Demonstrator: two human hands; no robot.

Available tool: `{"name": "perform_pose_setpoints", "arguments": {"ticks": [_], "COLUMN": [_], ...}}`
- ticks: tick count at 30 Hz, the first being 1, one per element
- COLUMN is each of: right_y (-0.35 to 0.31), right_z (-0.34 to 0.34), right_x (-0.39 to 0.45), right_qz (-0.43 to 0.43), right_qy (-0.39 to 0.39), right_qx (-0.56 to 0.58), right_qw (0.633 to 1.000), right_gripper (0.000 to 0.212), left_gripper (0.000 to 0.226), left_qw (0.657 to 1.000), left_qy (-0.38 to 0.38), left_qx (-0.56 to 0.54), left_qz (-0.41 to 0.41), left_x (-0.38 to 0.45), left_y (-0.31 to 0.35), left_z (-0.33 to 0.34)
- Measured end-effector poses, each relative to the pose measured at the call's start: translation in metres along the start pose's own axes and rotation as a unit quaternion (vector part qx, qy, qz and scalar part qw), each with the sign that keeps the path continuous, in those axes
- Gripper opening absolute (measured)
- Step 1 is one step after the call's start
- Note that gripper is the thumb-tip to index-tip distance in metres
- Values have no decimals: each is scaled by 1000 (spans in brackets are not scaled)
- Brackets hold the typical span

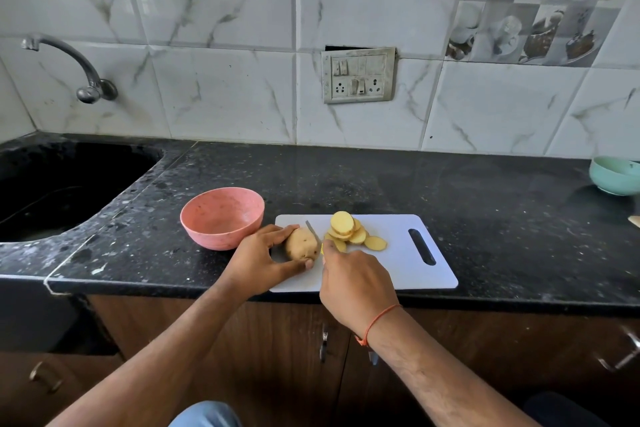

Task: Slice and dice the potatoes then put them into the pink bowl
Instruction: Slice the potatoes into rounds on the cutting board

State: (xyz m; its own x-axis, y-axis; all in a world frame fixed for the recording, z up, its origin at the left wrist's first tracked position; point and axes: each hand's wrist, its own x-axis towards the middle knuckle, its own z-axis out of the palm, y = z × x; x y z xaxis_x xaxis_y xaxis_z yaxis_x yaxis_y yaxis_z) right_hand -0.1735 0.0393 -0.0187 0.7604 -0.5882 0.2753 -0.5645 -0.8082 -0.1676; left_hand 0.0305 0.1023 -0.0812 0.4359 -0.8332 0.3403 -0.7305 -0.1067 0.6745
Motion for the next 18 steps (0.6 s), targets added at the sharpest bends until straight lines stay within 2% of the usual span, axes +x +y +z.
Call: {"name": "perform_pose_setpoints", "arguments": {"ticks": [4, 10, 15, 18], "right_y": [-5, 6, 5, 4], "right_z": [0, 4, 5, 5], "right_x": [19, -7, 15, 10], "right_qz": [24, -16, 10, 4], "right_qy": [-32, -13, -21, -20], "right_qx": [5, 0, 27, 37], "right_qw": [999, 1000, 999, 999], "right_gripper": [36, 51, 32, 28], "left_gripper": [84, 82, 92, 86], "left_qw": [1000, 1000, 1000, 1000], "left_qy": [-7, -5, -1, -1], "left_qx": [0, 4, -5, 5], "left_qz": [0, 1, 5, 2], "left_x": [1, 2, 1, 0], "left_y": [0, -2, -2, -1], "left_z": [-2, 1, 0, -1]}}
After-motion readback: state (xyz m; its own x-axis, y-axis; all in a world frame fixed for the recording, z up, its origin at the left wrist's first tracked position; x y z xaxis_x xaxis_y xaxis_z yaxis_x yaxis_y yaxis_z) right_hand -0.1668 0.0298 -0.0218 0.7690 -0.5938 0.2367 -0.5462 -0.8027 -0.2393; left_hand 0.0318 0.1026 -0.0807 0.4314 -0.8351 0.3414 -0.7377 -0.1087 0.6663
